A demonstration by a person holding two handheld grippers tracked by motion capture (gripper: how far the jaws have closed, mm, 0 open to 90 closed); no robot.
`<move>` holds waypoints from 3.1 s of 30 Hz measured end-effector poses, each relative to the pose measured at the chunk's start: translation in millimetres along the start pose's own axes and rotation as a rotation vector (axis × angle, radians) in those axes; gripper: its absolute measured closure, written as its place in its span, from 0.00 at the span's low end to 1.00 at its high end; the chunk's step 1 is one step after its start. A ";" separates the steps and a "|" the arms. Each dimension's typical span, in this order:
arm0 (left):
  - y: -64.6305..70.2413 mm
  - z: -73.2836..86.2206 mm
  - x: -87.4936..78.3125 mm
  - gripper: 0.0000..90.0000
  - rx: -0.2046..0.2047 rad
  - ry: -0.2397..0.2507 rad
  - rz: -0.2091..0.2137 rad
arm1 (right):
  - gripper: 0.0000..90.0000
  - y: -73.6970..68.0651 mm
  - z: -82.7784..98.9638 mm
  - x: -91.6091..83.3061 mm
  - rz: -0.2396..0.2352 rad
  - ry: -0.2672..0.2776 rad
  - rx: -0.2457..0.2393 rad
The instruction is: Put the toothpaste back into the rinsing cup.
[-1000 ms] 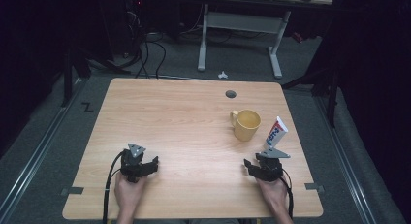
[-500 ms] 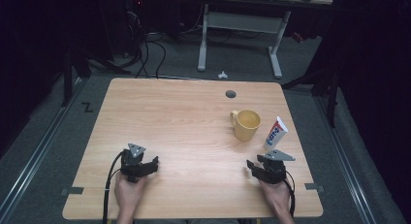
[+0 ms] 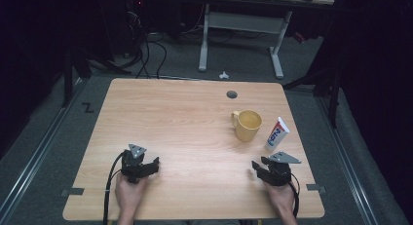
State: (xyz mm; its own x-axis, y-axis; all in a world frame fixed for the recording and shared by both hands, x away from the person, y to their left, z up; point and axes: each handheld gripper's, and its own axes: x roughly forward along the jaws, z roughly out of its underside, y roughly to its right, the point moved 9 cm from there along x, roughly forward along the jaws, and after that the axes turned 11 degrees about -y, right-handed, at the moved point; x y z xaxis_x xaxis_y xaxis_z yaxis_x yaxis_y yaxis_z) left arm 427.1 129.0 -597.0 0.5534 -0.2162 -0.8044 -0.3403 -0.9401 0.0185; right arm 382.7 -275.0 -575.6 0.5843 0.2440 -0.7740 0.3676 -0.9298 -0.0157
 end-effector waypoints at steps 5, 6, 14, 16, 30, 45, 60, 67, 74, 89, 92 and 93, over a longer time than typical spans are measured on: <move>0.0 0.0 0.0 0.25 0.000 0.000 0.000 | 0.61 2.5 0.1 -4.0 0.008 0.013 0.008; 0.1 0.0 0.0 0.25 0.000 0.000 0.000 | 0.61 3.1 0.3 -4.7 0.010 0.013 0.011; 0.0 0.0 0.0 0.25 -0.001 0.001 -0.001 | 0.60 11.3 1.1 -10.7 0.034 0.039 0.028; 0.0 0.0 0.0 0.25 0.000 0.000 -0.001 | 0.61 13.1 1.9 -11.5 0.037 0.039 0.032; 0.1 0.0 0.1 0.25 0.000 0.000 -0.001 | 0.58 26.4 9.7 -15.3 0.055 0.019 0.065; 0.2 0.1 0.0 0.25 0.001 -0.001 0.000 | 0.52 41.9 7.6 -21.2 0.075 0.035 0.125; 0.2 0.0 0.1 0.25 0.001 0.000 -0.002 | 0.49 65.7 -9.5 -20.0 0.115 0.041 0.154; 0.2 0.0 0.1 0.25 0.002 0.000 -0.002 | 0.47 71.8 -18.7 -16.8 0.109 0.051 0.171; 0.2 0.0 0.1 0.25 0.001 0.000 -0.002 | 0.46 77.1 -27.2 -10.7 0.108 0.035 0.175; 0.2 0.0 0.1 0.25 0.001 0.000 -0.001 | 0.46 84.7 -48.6 -3.8 0.105 0.040 0.181; 0.2 0.0 0.1 0.25 0.001 0.000 -0.001 | 0.46 85.9 -53.0 -3.5 0.104 0.047 0.176; 0.2 0.0 0.1 0.25 0.001 0.000 -0.001 | 0.47 85.6 -54.4 -3.4 0.101 0.045 0.185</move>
State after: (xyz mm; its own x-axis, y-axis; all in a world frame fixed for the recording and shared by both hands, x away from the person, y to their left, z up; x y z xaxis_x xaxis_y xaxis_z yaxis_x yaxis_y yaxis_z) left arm 427.1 128.9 -597.1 0.5538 -0.2150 -0.8044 -0.3406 -0.9401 0.0168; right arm 451.6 -340.4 -539.8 0.6443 0.1554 -0.7488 0.1693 -0.9838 -0.0585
